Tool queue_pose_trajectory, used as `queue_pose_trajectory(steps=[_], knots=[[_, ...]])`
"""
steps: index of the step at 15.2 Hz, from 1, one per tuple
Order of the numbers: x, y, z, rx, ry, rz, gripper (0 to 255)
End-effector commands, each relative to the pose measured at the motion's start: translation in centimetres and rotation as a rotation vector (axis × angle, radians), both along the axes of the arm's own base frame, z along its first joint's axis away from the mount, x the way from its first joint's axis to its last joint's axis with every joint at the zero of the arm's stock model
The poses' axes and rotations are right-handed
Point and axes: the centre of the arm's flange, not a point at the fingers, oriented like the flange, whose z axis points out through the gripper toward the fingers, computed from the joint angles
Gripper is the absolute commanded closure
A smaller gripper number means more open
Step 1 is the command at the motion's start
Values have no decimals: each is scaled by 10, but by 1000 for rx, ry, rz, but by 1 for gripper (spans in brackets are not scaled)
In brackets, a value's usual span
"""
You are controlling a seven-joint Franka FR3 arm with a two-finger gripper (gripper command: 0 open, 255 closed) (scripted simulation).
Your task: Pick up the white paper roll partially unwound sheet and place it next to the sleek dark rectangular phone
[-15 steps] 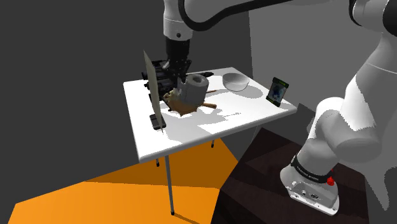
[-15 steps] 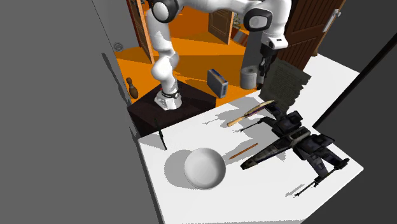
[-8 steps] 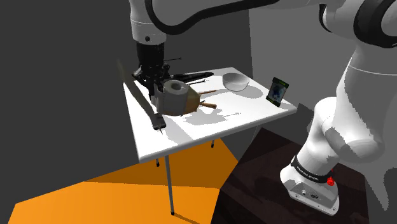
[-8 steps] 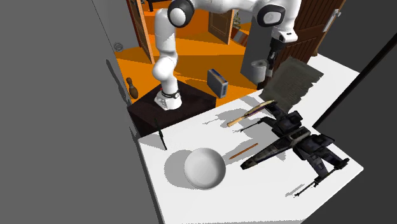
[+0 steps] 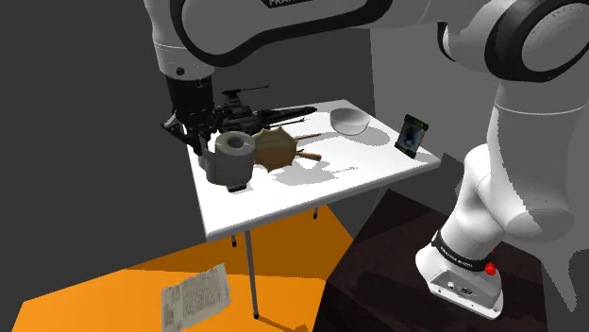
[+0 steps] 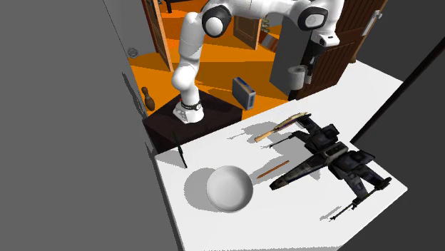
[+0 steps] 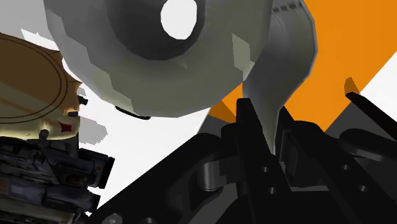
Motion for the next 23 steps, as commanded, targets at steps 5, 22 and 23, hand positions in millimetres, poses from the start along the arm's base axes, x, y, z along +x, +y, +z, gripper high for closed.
queue_pose_trajectory(steps=[5,22,23], knots=[[1,0,-31,1,-1,0,255],[1,0,-120,1,-1,0,255],[1,0,-126,1,-1,0,255]])
